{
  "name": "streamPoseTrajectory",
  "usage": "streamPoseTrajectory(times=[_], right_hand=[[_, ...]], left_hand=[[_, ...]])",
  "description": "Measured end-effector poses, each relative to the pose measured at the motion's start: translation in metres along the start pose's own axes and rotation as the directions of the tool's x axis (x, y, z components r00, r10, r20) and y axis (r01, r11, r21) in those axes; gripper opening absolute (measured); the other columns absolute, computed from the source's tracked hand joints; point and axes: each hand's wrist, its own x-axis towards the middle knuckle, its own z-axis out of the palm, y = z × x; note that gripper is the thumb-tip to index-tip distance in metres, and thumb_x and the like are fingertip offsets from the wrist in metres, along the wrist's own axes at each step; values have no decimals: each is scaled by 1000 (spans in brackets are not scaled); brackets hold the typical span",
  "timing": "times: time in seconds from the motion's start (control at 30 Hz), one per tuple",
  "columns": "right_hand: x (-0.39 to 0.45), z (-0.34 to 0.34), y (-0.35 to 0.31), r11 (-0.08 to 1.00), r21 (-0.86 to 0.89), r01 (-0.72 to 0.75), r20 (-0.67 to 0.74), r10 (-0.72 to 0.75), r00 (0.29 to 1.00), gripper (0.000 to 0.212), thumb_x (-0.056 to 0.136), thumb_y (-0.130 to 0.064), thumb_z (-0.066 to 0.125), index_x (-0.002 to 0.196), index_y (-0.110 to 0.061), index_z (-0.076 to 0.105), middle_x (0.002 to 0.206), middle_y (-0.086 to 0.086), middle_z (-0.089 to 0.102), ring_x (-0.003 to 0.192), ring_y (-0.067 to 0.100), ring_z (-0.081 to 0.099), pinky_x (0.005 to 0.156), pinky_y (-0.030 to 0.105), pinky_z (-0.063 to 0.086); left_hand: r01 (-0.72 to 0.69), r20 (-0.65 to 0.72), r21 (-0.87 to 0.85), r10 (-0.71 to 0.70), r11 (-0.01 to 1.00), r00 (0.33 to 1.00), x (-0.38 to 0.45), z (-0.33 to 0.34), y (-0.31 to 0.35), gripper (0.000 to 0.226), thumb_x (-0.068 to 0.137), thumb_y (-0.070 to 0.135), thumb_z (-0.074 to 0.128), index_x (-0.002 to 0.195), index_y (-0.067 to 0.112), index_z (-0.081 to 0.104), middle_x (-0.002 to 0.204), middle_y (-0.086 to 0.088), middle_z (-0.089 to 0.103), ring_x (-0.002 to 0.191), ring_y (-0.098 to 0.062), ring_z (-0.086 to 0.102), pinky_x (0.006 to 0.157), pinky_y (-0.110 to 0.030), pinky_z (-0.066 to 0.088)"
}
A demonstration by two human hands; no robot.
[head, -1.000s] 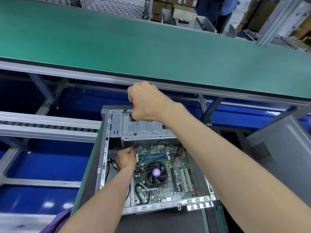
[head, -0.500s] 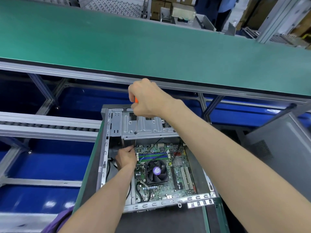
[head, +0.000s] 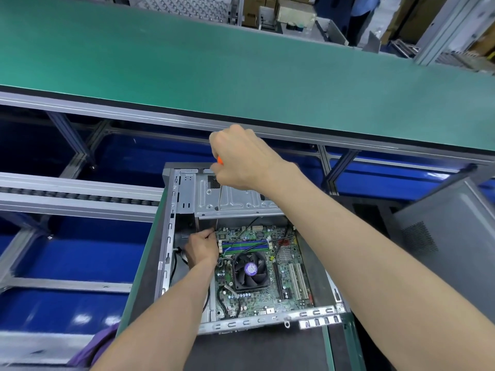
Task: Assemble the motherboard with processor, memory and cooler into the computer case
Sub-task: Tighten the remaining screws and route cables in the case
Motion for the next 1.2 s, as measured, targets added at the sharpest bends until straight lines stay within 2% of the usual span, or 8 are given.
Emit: streamPoseTrajectory(times=[0.1,0.27,0.33,0.43,0.67,0.83,1.07,1.2], right_hand=[[1,-3,1,998,-25,-55,-24,54,998,24,89,-21,58,79,-10,39,72,2,31,74,34,43,59,37,35],[3,-11,-3,996,77,-38,74,32,997,24,69,-6,55,90,-1,64,90,15,65,89,38,62,64,43,54],[5,-7,-3,997,48,-66,26,65,998,9,77,-11,58,82,-8,51,77,4,47,78,33,53,55,37,41],[7,-3,-5,996,-42,-77,-33,76,997,22,92,-22,55,82,-15,36,71,-2,24,74,29,40,63,37,31],[8,-11,-1,996,83,-39,89,32,995,30,70,-8,57,97,3,67,99,19,68,97,41,63,73,46,57],[9,2,-8,996,-24,-83,-81,81,993,19,95,-20,53,83,-13,39,70,-1,26,75,32,42,64,38,34],[2,-10,0,997,75,-13,93,6,996,28,70,-8,56,97,-5,59,94,10,60,87,34,60,72,45,55],[-1,0,1,999,15,-42,-21,43,999,19,88,-21,60,93,-7,48,75,1,36,78,32,46,64,38,38]], left_hand=[[-6,-2,-4,6,1000,1000,-2,0,2,20,93,21,65,110,25,76,62,17,64,48,-7,60,43,-11,36],[-24,4,20,24,1000,1000,-5,-2,4,20,93,23,65,109,27,77,65,13,65,53,-8,62,43,-10,31],[-21,-4,23,21,1000,1000,-5,-3,5,20,93,22,65,108,27,77,64,14,64,52,-8,61,43,-10,31],[-19,-3,17,19,1000,1000,-6,-4,6,19,93,23,66,107,29,77,60,18,62,49,-7,58,40,-9,30],[-37,2,20,37,999,999,-3,-3,3,20,94,22,64,108,28,77,68,10,70,50,-15,61,49,-14,43],[-40,-8,30,41,999,999,-4,-3,4,20,94,22,66,109,28,76,65,14,65,51,-14,63,47,-13,40],[-66,-12,64,67,996,998,-8,-2,5,21,95,20,65,113,23,75,74,6,67,52,-13,61,47,-14,36],[-71,-16,85,72,994,997,-5,-1,5,22,96,17,64,114,19,75,81,-2,72,51,-12,59,52,-15,38]])
